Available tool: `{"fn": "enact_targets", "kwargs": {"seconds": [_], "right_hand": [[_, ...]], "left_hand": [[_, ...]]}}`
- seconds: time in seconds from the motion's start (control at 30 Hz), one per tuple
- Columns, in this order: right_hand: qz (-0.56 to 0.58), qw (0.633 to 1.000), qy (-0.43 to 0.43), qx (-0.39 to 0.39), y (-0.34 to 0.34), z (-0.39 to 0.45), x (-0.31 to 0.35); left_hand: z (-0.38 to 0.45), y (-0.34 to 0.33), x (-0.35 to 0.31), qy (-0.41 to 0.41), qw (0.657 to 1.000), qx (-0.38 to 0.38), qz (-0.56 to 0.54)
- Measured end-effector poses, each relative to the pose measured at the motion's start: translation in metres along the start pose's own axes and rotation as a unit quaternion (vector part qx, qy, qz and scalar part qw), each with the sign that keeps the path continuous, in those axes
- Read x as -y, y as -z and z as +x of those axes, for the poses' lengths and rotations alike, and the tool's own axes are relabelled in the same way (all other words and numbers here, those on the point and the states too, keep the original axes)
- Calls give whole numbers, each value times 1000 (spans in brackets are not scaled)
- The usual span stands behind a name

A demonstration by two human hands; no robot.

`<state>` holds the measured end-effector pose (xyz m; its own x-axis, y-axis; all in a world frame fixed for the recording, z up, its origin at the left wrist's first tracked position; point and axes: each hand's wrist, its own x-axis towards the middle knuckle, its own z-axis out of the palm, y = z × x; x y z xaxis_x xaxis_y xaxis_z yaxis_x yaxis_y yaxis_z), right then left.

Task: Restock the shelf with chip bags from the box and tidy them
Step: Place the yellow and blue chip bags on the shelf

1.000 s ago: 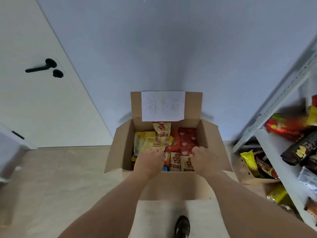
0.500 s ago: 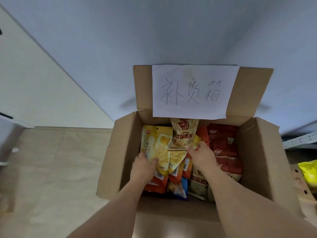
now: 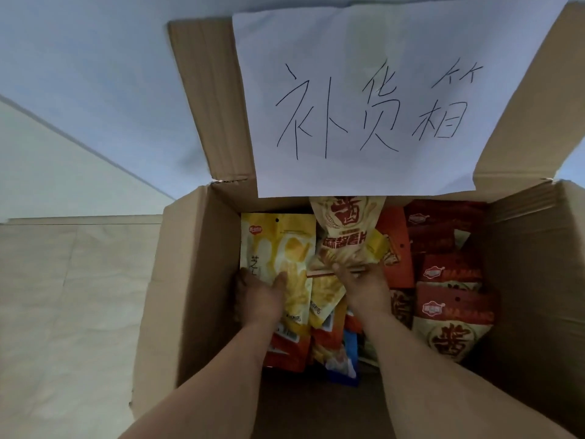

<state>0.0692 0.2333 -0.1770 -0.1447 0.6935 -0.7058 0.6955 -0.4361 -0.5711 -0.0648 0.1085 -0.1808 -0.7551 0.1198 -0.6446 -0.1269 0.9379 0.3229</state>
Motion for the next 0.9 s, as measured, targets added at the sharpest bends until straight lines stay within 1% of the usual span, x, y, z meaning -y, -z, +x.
{"fn": "enact_targets", "kwargs": {"seconds": [0.13,0.2,0.3,0.33,0.43,0.57,0.63,0.73,0.83,0.9], "right_hand": [[64,997,-51,15,-23,-8,-21],[113,991,-71,22,-30,-8,-19],[151,979,-128,52,-33,-4,-14],[147,976,-145,63,-31,-3,-13],[172,965,-172,94,-27,-4,-16],[192,959,-171,120,-12,-25,-24],[202,959,-169,105,5,-41,-24],[182,967,-161,78,36,-67,-23],[171,972,-146,66,73,-102,-10],[172,974,-135,50,91,-117,-4]], "left_hand": [[13,-5,-1,23,1000,14,-7],[20,-4,2,43,999,23,-17],[24,-3,6,43,998,38,-31],[24,-3,8,41,997,49,-51],[18,-1,14,37,985,114,-122],[0,10,25,28,975,167,-145],[-17,20,24,17,972,187,-140],[-50,37,15,9,967,221,-125],[-89,57,3,14,961,239,-140],[-107,67,-1,2,959,247,-141]]}}
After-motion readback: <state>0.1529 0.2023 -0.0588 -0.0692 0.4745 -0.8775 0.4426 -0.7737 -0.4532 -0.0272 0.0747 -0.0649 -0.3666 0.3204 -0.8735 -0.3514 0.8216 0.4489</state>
